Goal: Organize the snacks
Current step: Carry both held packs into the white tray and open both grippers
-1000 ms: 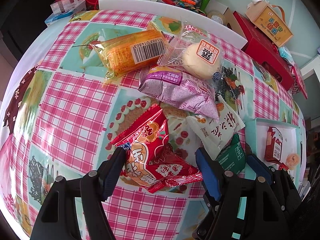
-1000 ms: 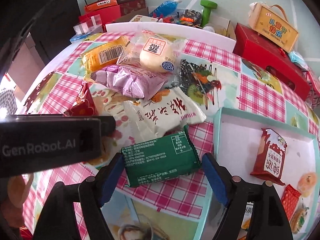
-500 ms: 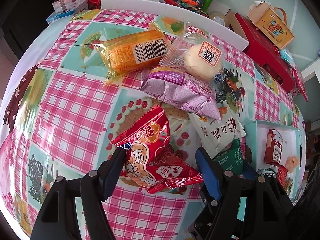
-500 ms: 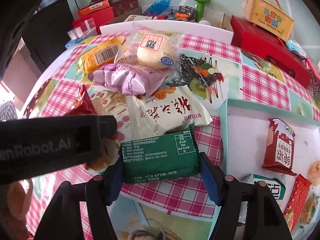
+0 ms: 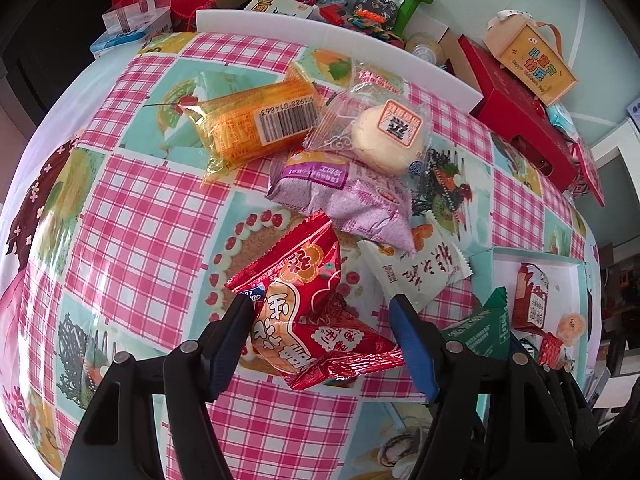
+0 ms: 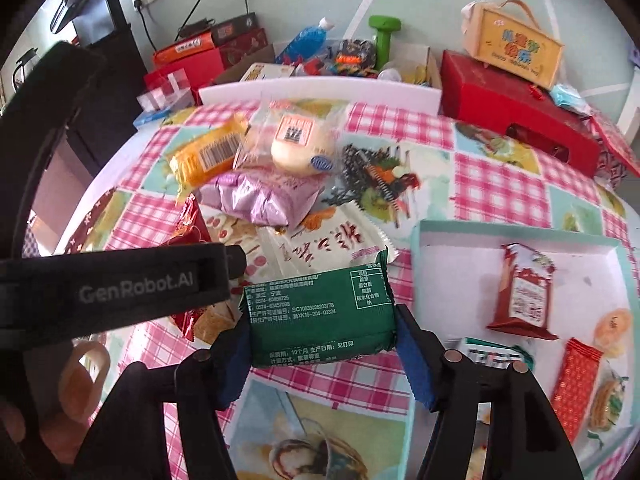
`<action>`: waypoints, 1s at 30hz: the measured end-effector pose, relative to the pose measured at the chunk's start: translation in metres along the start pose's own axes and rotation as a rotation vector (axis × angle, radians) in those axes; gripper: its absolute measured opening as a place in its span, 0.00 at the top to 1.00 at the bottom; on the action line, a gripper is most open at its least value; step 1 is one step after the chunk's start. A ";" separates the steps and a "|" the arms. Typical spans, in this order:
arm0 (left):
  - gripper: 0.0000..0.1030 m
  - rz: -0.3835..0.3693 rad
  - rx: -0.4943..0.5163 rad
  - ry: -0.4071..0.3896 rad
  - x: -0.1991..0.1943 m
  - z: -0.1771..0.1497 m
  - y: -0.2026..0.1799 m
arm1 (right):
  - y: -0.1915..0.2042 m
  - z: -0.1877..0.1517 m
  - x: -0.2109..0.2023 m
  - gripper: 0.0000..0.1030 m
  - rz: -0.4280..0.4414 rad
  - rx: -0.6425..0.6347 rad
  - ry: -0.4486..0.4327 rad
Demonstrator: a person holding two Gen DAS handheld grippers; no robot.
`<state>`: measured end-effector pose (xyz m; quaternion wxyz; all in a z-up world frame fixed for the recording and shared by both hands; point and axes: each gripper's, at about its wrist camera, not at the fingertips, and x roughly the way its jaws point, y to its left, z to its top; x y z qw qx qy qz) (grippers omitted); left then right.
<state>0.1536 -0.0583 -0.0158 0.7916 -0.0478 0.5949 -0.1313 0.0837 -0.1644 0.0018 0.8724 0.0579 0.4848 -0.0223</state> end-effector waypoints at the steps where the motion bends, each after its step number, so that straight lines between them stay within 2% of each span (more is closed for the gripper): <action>1: 0.30 -0.006 0.003 -0.004 -0.003 0.000 -0.001 | -0.001 0.000 -0.004 0.34 -0.003 0.003 -0.008; 7: 0.30 -0.042 0.041 -0.033 -0.017 0.000 -0.019 | -0.017 0.000 -0.021 0.34 -0.064 0.040 -0.017; 19: 0.30 -0.113 0.158 -0.035 -0.027 -0.006 -0.074 | -0.082 -0.006 -0.053 0.34 -0.190 0.199 -0.050; 24: 0.30 -0.136 0.219 -0.034 -0.030 -0.014 -0.099 | -0.119 -0.013 -0.062 0.34 -0.240 0.300 -0.061; 30: 0.31 -0.157 0.316 -0.041 -0.035 -0.026 -0.135 | -0.172 -0.030 -0.081 0.34 -0.364 0.442 -0.071</action>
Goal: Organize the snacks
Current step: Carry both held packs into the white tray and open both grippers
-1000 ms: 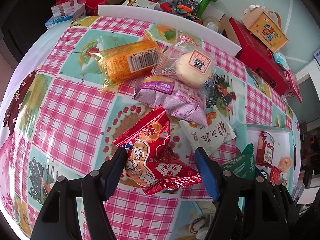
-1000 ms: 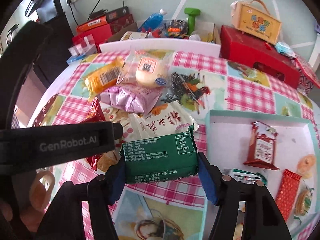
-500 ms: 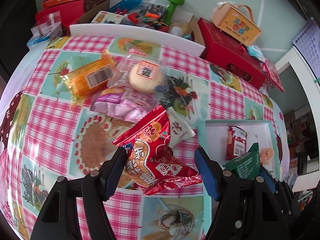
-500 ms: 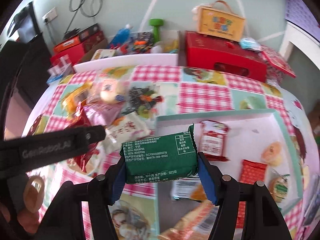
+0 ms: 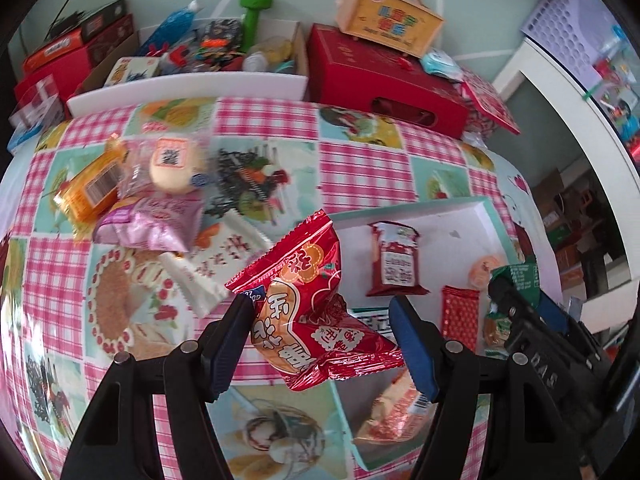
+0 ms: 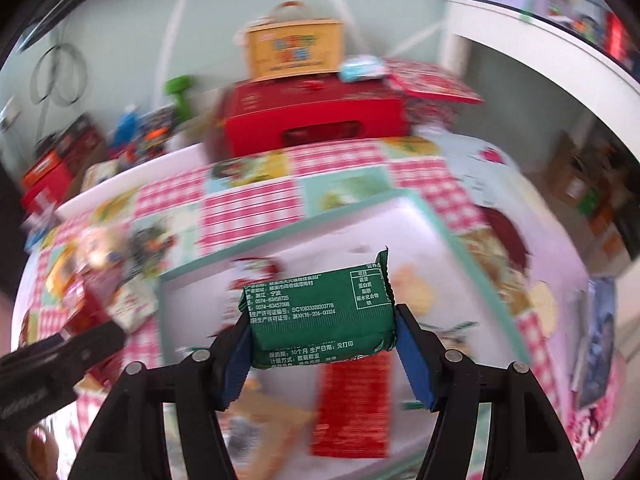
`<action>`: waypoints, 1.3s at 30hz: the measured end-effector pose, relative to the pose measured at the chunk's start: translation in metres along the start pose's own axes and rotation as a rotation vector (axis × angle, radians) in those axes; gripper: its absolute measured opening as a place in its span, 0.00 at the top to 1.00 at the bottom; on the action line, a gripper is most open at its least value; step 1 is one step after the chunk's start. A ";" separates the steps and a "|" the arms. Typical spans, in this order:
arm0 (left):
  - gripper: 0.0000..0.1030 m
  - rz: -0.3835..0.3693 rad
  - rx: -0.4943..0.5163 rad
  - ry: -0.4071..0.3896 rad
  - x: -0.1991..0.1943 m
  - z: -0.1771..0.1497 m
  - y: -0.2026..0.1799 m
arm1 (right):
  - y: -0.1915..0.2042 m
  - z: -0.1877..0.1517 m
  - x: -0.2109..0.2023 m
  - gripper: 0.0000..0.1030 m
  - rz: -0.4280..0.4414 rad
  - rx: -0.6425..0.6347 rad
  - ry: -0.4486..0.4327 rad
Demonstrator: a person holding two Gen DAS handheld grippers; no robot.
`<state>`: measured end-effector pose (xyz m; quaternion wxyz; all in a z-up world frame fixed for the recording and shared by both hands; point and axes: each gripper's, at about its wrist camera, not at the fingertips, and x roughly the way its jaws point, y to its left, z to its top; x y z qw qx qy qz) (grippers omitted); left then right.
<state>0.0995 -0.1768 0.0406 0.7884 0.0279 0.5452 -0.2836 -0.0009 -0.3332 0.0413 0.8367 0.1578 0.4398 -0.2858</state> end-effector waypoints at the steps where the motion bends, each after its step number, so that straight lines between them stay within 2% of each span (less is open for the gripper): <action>1: 0.31 -0.004 0.018 -0.001 0.001 0.000 -0.006 | -0.008 0.001 0.000 0.34 -0.009 0.022 0.001; 9: 0.31 -0.010 0.134 0.013 0.017 0.002 -0.057 | -0.060 0.005 0.003 0.33 -0.068 0.148 0.005; 16: 0.30 -0.003 0.217 0.034 0.037 0.007 -0.092 | -0.075 0.004 0.008 0.33 -0.077 0.180 0.021; 21: 0.30 0.004 0.242 0.039 0.047 0.013 -0.108 | -0.077 0.002 0.013 0.33 -0.070 0.185 0.037; 28: 0.30 0.011 0.238 0.052 0.052 0.014 -0.113 | -0.081 0.001 0.019 0.32 -0.068 0.197 0.059; 32: 0.26 0.020 0.215 0.055 0.050 0.013 -0.107 | -0.078 0.001 0.023 0.32 -0.067 0.178 0.075; 33: 0.22 0.025 0.206 0.055 0.050 0.013 -0.105 | -0.076 0.001 0.024 0.30 -0.066 0.170 0.076; 36: 0.21 0.048 0.186 0.049 0.049 0.014 -0.099 | -0.074 0.001 0.027 0.21 -0.060 0.163 0.089; 38: 0.19 0.064 0.173 0.046 0.049 0.015 -0.094 | -0.073 0.001 0.029 0.21 -0.060 0.158 0.095; 39: 0.16 0.073 0.167 0.045 0.050 0.016 -0.092 | -0.073 0.001 0.029 0.20 -0.061 0.157 0.099</action>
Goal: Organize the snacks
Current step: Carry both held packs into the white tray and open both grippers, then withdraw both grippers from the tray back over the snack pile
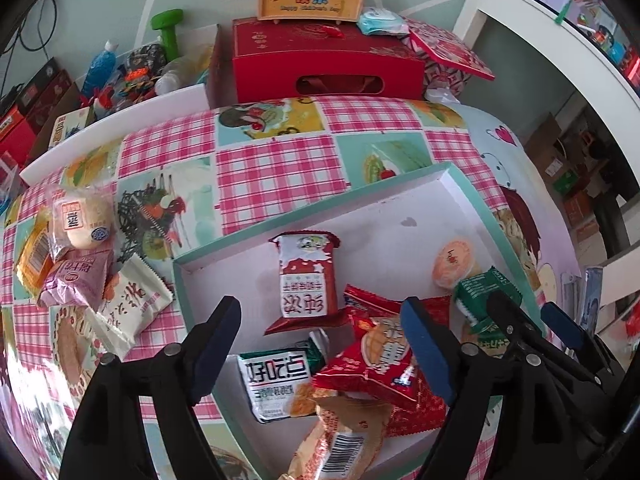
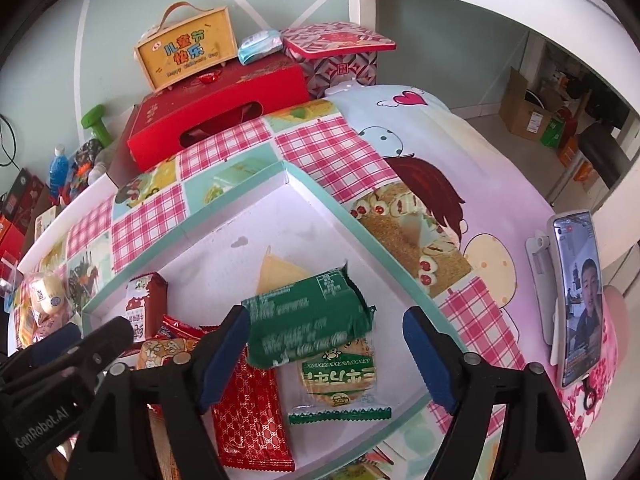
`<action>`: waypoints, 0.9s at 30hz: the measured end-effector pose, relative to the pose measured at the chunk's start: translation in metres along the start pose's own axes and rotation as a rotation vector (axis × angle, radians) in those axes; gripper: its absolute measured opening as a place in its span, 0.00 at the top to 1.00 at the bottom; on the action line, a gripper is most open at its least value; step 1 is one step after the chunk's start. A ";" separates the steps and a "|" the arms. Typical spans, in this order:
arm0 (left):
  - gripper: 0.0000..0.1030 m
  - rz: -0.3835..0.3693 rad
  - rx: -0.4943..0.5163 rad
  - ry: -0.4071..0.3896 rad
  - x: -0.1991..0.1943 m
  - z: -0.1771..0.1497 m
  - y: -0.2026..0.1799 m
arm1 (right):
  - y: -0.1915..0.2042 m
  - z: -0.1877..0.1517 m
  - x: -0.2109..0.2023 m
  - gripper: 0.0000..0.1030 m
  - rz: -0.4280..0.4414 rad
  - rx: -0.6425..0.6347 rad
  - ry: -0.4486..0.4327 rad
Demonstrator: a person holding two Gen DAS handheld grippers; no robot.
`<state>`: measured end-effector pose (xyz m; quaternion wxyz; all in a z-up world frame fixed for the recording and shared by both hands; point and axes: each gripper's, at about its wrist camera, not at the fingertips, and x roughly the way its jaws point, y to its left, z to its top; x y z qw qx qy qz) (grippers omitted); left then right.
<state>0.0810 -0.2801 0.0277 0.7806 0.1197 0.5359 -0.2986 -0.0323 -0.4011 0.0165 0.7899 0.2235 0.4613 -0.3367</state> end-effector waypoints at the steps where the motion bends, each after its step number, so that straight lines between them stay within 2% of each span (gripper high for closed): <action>1: 0.14 0.008 -0.007 0.000 0.001 0.000 0.003 | 0.000 0.000 0.001 0.16 -0.002 0.002 0.003; 3: 0.11 0.027 -0.022 0.000 0.002 0.000 0.008 | -0.001 -0.001 0.002 0.03 -0.008 0.011 0.005; 4: 0.11 0.036 -0.027 0.002 0.003 -0.001 0.011 | -0.001 0.000 0.003 0.00 -0.011 0.016 0.004; 8: 0.04 0.065 -0.055 -0.003 0.006 -0.002 0.023 | -0.004 0.000 0.003 0.00 -0.012 0.032 0.003; 12: 0.04 0.051 -0.050 -0.017 0.005 -0.006 0.029 | -0.004 -0.001 0.003 0.00 -0.005 0.049 0.016; 18: 0.04 0.054 -0.038 0.005 0.009 -0.013 0.037 | 0.004 -0.002 0.002 0.00 -0.012 0.020 0.021; 27: 0.04 0.039 -0.059 0.031 0.005 -0.013 0.058 | 0.028 -0.002 -0.009 0.00 -0.023 -0.029 -0.014</action>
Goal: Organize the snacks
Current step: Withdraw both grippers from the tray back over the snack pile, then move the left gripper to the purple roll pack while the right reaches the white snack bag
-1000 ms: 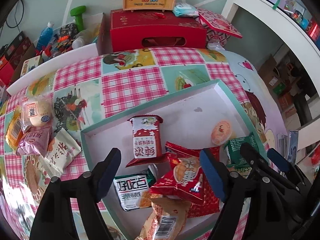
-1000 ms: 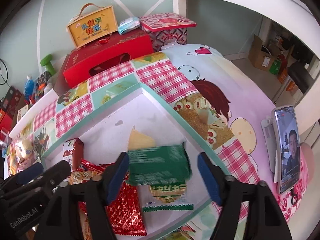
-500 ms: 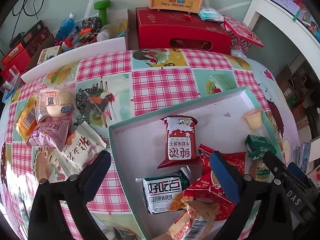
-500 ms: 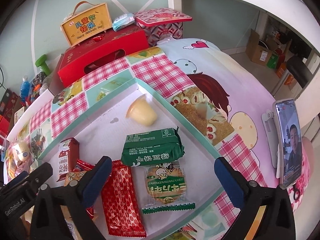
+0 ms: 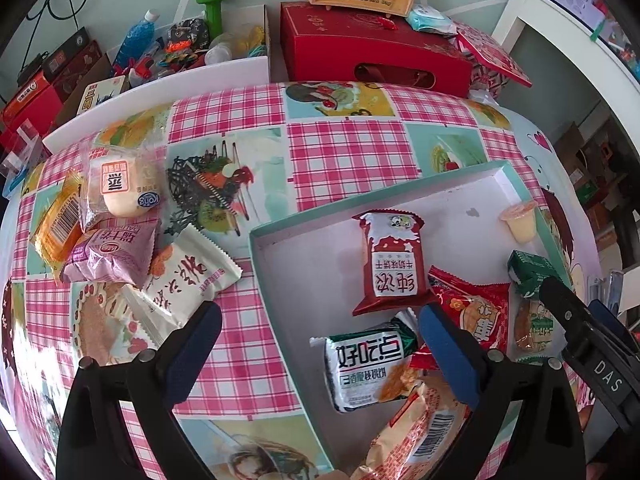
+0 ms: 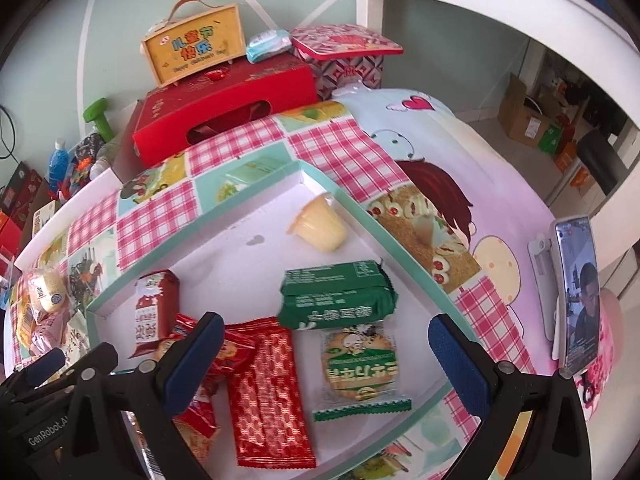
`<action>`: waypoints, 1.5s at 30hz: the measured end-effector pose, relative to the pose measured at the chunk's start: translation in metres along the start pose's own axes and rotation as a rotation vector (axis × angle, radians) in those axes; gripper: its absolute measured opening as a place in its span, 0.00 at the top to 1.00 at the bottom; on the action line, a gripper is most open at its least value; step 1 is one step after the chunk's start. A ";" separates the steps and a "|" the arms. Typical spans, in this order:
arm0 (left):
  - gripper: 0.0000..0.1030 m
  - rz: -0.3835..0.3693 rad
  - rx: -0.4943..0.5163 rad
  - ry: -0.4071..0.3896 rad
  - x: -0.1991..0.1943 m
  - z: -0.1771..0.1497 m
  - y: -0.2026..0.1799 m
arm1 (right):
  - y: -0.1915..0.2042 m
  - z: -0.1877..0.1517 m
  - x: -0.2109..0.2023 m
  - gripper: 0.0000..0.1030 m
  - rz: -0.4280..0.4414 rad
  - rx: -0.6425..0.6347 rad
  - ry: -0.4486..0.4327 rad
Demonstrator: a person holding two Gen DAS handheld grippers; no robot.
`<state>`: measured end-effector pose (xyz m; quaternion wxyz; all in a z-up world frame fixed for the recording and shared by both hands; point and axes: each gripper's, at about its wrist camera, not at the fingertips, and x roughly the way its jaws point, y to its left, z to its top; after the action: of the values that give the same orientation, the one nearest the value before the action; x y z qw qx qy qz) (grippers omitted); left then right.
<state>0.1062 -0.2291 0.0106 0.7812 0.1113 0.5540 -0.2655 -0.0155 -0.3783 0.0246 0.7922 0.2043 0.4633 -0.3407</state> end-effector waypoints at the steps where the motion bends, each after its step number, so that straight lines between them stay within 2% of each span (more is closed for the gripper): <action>1: 0.04 -0.001 -0.007 0.000 -0.001 0.001 0.003 | 0.004 -0.001 -0.001 0.00 -0.001 -0.011 -0.002; 6: 0.04 -0.026 -0.016 -0.013 -0.007 0.005 0.018 | 0.020 -0.003 -0.005 0.00 -0.003 -0.041 -0.016; 11: 0.04 -0.001 -0.017 -0.039 -0.015 0.010 0.037 | 0.036 -0.006 -0.006 0.00 0.013 -0.060 -0.015; 15: 0.04 -0.028 -0.043 -0.055 -0.020 0.013 0.055 | 0.049 -0.008 -0.007 0.00 0.009 -0.086 -0.022; 20: 0.04 -0.007 -0.061 -0.084 -0.028 0.014 0.075 | 0.067 -0.011 -0.010 0.00 0.013 -0.113 -0.033; 27: 0.04 -0.063 -0.113 -0.082 -0.028 0.015 0.111 | 0.099 -0.018 -0.011 0.00 0.024 -0.166 -0.037; 37: 0.04 -0.056 -0.246 -0.076 -0.024 0.008 0.170 | 0.157 -0.031 -0.015 0.00 0.093 -0.264 -0.038; 39: 0.04 -0.069 -0.253 -0.059 -0.017 0.006 0.175 | 0.168 -0.034 -0.014 0.00 0.119 -0.282 -0.031; 45: 0.04 -0.044 -0.269 -0.039 -0.008 0.003 0.184 | 0.200 -0.042 -0.009 0.00 0.200 -0.325 0.002</action>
<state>0.2057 -0.0746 -0.0025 0.7936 -0.0118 0.5716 -0.2082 0.1025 -0.2110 0.0130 0.8442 0.1189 0.4904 -0.1808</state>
